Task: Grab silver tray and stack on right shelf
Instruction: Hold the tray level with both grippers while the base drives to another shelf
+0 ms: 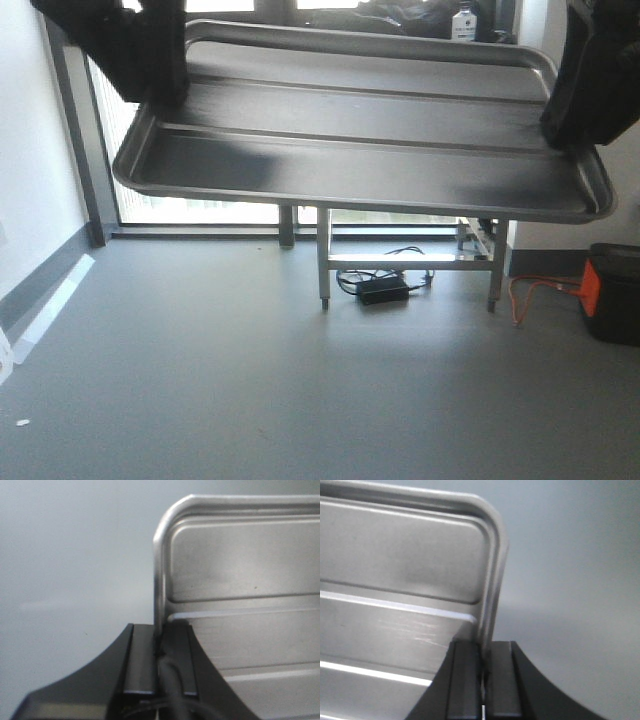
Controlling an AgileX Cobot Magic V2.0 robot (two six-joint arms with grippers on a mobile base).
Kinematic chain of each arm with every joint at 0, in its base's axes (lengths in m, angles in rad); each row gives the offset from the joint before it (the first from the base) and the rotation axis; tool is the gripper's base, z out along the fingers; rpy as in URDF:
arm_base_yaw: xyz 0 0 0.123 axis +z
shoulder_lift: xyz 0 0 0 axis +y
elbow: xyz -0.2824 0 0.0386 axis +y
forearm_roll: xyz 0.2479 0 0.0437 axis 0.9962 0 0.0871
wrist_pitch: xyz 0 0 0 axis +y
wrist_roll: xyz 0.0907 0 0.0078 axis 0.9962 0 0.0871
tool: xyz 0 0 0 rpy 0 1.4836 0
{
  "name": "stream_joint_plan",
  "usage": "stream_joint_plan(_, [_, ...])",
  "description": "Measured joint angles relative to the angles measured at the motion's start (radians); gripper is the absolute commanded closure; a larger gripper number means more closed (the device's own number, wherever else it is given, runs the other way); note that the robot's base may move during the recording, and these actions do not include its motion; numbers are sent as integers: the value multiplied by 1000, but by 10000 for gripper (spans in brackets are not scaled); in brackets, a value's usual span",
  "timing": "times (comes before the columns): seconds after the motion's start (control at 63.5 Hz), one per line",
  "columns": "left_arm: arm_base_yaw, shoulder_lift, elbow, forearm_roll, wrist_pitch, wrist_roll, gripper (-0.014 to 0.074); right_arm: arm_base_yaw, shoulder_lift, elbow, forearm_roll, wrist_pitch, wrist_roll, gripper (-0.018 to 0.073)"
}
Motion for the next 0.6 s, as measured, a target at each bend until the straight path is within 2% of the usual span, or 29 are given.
stream_joint_plan(0.598, [0, 0, -1, 0, -4, 0, 689, 0, 0, 0, -3, 0, 0, 503])
